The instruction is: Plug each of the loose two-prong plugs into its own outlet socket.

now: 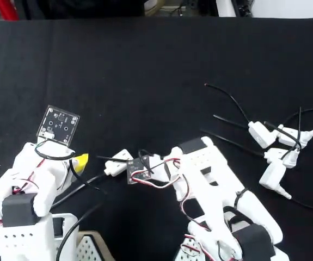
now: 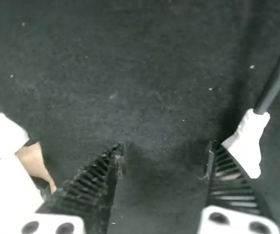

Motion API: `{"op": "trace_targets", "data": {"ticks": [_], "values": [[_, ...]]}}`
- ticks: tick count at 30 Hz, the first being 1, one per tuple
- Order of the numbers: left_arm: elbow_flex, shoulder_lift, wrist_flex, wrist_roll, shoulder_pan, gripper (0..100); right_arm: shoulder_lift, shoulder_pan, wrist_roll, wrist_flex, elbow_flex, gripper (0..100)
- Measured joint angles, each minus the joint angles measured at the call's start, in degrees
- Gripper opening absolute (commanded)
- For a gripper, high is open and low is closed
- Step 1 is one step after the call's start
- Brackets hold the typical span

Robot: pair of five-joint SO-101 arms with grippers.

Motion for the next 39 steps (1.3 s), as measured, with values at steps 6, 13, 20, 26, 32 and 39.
{"op": "trace_targets", "data": {"ticks": [6,13,20,26,32,39], "values": [[0.26,0.0,0.0,0.0,0.0,30,-2.9,0.0,-0.44,3.78,-2.81,26.5],[2.46,-0.18,0.0,0.0,0.0,30,-7.03,0.35,-0.44,5.45,-4.04,26.5],[2.46,-0.18,0.0,0.0,0.0,30,-3.16,0.44,-4.4,-4.92,1.32,26.5],[2.46,-0.18,0.0,0.0,0.0,30,-0.09,0.53,-5.01,-7.91,1.32,26.5],[2.46,-0.18,0.0,0.0,0.0,30,0.88,0.53,-5.98,-10.11,1.32,26.5],[2.46,-0.18,0.0,0.0,0.0,30,1.49,0.62,-5.98,-10.81,1.32,26.5]]}}
